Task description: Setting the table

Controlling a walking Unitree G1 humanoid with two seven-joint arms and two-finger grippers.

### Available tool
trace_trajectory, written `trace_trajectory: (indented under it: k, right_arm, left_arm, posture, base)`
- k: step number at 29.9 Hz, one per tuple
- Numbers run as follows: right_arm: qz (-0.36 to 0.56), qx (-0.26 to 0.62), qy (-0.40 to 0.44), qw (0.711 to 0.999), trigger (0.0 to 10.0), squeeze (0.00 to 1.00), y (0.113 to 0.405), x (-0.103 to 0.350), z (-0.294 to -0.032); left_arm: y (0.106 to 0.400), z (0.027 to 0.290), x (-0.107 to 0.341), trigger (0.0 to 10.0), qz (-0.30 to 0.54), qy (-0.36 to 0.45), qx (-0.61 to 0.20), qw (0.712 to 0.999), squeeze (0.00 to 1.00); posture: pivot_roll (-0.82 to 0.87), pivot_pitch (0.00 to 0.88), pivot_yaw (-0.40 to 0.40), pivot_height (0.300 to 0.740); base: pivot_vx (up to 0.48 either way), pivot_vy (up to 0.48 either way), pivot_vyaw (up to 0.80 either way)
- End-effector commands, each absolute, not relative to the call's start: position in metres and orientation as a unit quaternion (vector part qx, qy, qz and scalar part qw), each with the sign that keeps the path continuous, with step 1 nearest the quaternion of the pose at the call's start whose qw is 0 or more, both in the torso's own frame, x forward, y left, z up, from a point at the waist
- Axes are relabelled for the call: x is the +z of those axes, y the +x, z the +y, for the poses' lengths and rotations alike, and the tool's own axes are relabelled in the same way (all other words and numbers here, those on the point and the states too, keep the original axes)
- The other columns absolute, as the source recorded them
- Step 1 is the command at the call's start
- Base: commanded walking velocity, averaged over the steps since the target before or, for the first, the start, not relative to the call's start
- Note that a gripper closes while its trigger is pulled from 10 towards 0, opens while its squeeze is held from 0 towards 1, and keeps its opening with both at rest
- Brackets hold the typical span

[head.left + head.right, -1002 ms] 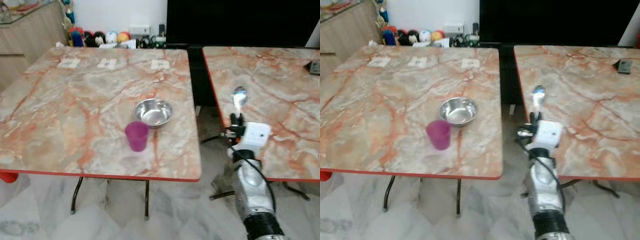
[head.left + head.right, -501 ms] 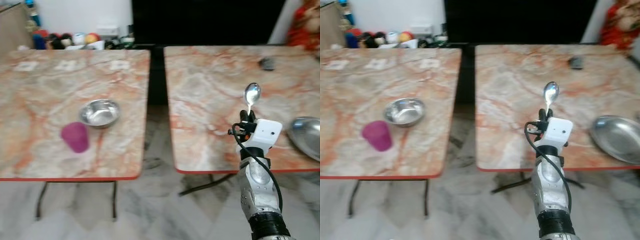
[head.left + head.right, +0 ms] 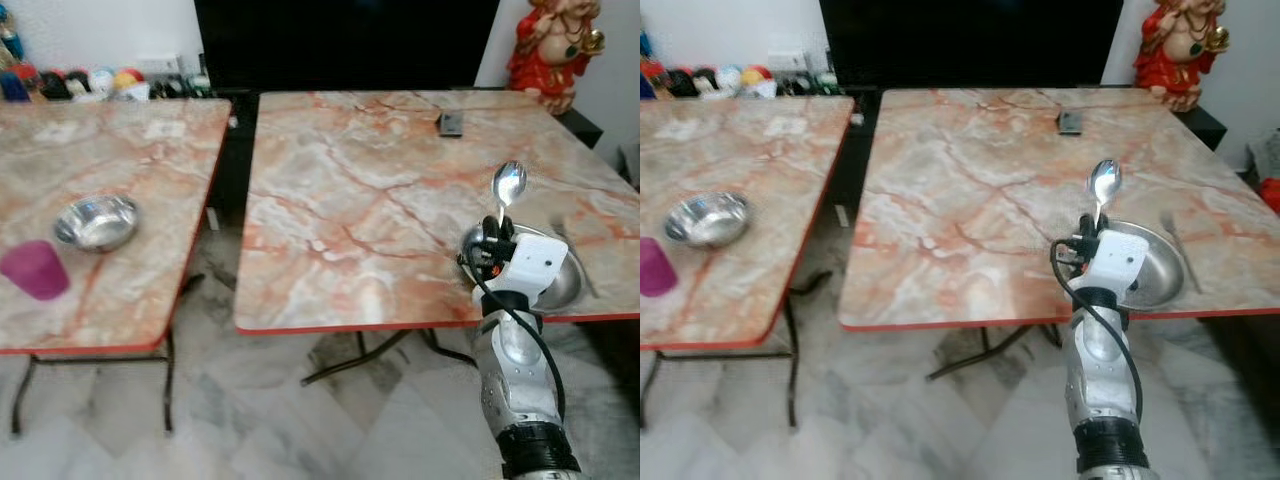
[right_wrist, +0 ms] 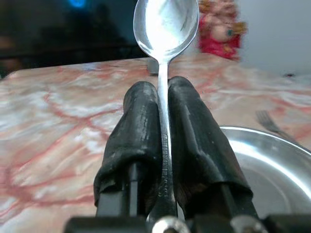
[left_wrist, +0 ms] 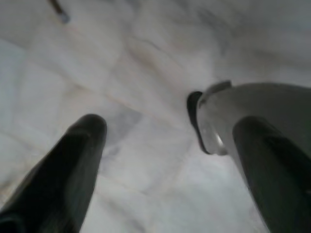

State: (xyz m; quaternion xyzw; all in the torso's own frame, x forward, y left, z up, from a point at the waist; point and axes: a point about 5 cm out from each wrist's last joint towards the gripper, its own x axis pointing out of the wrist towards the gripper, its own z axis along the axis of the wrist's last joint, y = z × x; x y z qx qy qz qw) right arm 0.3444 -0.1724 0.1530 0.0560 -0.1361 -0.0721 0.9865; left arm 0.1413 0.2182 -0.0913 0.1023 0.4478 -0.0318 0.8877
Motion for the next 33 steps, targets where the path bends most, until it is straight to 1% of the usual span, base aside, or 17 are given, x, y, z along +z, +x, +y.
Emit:
trace_trajectory:
  k: [1,16,33]
  right_arm:
    - [-0.142,-0.084,0.051,0.985,10.0,0.0,0.3449,0.1575,-0.1804]
    - [-0.134,-0.089,0.047,0.986,10.0,0.0,0.3467,0.1568,-0.1836]
    - [-0.128,-0.089,0.044,0.987,10.0,0.0,0.3471,0.1552,-0.1841]
  left_arm:
    - [0.1339,0.2166,-0.0949,10.0,0.464,0.106,-0.04,0.879,0.0]
    - [0.1332,0.2112,-0.0963,10.0,0.465,0.106,-0.042,0.878,0.0]
    - [0.1344,0.208,-0.0963,10.0,0.461,0.093,-0.033,0.882,0.0]
  posture:
    - [0.02,0.092,-0.02,0.74]
    - [0.02,0.086,-0.02,0.74]
    - [0.02,0.09,-0.021,0.74]
  base:
    - [0.0,-0.424,0.0]
    - [0.0,-0.418,0.0]
    - [0.0,0.0,0.0]
